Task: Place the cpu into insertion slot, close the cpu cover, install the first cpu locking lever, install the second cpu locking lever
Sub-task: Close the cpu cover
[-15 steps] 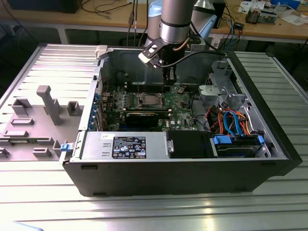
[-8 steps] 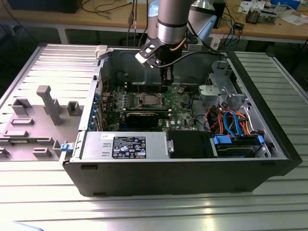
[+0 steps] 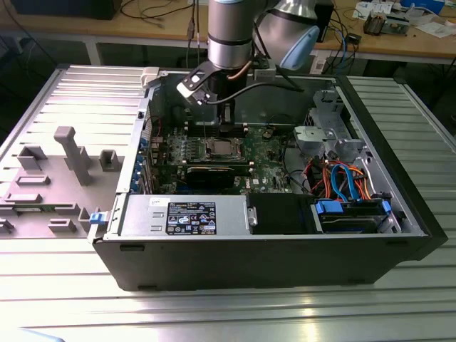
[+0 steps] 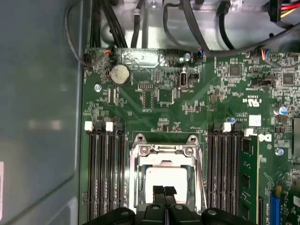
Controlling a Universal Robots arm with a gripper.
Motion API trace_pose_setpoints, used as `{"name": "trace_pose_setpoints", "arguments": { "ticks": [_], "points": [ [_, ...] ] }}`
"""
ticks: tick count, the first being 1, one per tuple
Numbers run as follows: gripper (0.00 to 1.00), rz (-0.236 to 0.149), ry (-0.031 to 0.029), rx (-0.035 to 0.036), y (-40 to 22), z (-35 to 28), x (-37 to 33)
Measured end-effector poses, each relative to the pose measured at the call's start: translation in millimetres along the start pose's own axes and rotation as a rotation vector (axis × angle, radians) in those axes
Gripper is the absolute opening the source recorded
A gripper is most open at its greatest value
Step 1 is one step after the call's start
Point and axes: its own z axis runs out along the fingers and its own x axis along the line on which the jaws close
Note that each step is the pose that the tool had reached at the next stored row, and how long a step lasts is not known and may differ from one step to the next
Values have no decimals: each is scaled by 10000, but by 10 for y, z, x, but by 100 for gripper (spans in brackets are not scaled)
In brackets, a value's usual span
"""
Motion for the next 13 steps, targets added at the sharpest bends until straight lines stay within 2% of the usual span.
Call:
{"name": "trace_pose_setpoints", "arguments": {
  "ticks": [4,9,13],
  "points": [
    [11,1,-1,1,-75,29,-2],
    [11,1,-1,0,-89,30,-1],
    [11,-1,-1,1,-163,35,0]
  ]
}}
